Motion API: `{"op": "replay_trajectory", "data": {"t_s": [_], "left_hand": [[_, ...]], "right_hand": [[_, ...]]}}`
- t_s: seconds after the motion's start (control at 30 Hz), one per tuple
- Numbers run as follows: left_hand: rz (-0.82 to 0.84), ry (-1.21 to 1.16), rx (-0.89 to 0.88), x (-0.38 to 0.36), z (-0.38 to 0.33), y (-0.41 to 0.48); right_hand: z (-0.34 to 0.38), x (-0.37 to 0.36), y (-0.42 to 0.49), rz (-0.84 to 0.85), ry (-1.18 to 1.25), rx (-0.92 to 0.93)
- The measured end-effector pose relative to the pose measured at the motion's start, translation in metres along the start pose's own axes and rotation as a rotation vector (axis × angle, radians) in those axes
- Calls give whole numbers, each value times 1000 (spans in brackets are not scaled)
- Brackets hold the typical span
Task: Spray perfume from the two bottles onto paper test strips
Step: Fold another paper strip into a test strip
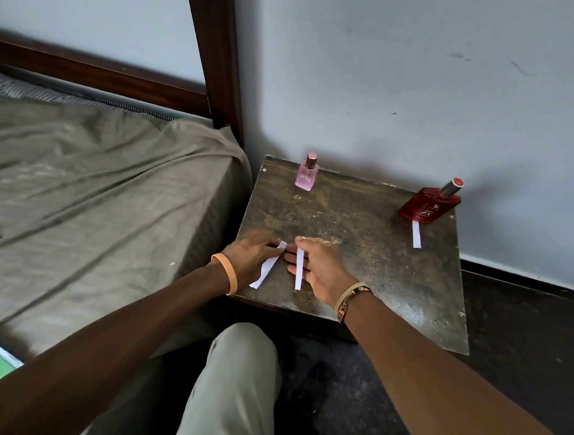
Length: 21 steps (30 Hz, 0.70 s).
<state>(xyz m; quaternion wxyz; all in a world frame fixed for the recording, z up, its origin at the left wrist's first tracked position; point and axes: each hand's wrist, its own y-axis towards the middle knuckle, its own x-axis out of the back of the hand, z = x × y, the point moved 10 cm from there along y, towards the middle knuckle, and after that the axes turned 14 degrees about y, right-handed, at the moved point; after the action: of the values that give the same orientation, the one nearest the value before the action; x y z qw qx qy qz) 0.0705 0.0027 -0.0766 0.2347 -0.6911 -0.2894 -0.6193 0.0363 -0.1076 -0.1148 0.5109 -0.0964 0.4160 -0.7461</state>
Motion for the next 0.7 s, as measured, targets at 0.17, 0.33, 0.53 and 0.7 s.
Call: {"op": "replay_trajectory", "data": {"t_s": [0.17, 0.33, 0.53, 0.7], "left_hand": [[6, 108, 61, -1, 0, -2], [129, 74, 259, -6, 7, 0], [-129, -197, 500, 32, 7, -6], [-70, -1040, 772, 41, -39, -8]], "right_hand": [[6, -3, 0, 1, -57, 37], [15, 12, -7, -60, -58, 96], [30, 28, -35, -71, -44, 155], [37, 33, -74, 47, -49, 154]]}}
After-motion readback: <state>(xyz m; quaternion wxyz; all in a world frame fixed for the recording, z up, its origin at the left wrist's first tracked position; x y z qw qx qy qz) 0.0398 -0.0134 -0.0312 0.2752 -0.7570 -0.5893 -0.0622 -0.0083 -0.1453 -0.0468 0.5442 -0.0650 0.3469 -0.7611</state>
